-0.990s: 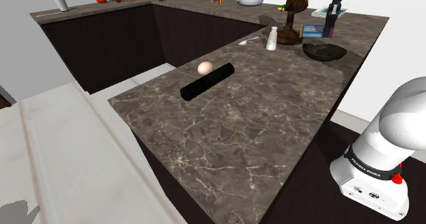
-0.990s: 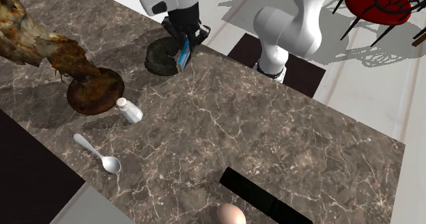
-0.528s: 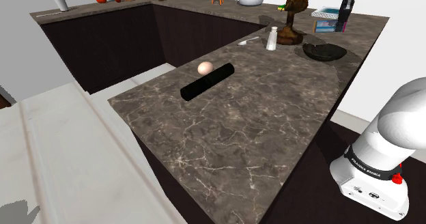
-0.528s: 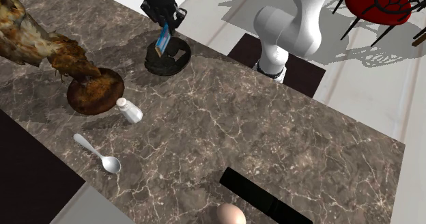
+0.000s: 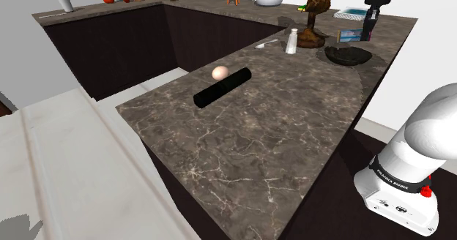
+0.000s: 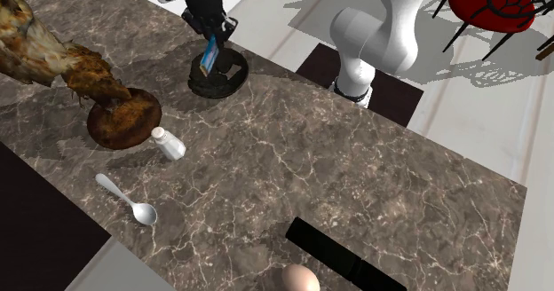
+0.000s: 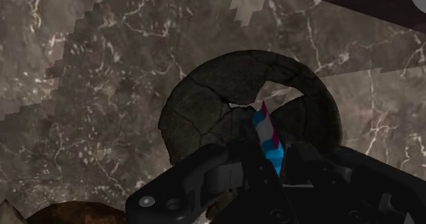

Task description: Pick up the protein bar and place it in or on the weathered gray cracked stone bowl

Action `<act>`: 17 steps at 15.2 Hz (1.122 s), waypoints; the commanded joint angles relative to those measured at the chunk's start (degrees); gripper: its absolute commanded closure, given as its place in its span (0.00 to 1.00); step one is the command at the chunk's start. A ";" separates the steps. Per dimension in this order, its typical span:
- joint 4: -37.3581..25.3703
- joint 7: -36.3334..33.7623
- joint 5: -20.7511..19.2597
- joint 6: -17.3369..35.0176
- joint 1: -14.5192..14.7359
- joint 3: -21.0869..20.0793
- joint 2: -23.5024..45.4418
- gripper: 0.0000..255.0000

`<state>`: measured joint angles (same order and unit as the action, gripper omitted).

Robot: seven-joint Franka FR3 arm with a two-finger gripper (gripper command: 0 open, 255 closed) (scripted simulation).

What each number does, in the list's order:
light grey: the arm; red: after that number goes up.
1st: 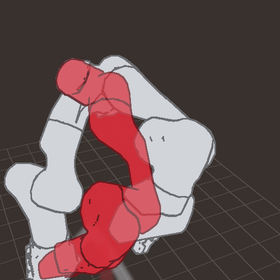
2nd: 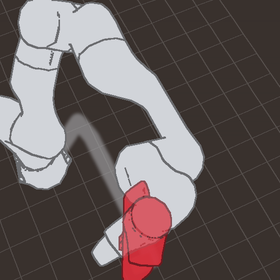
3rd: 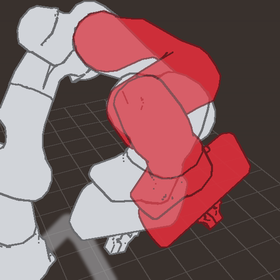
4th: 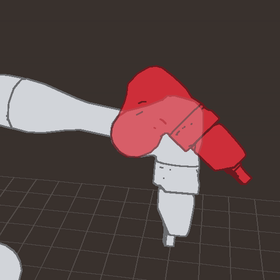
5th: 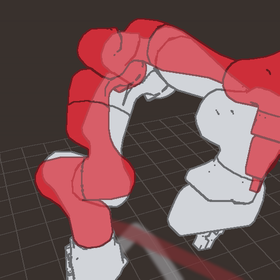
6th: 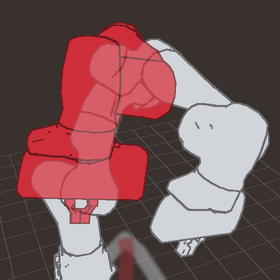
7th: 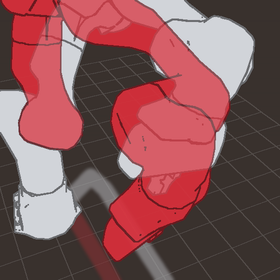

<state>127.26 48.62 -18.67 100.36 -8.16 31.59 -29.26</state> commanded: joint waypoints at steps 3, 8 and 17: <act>2.86 -0.14 -0.46 3.20 -0.17 0.82 0.27 1.00; 5.45 -0.36 -0.88 6.17 -0.30 1.53 0.64 1.00; 5.45 -0.36 -0.87 6.17 -0.29 1.53 0.65 0.00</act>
<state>132.70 48.25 -19.54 106.53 -8.45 33.12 -28.61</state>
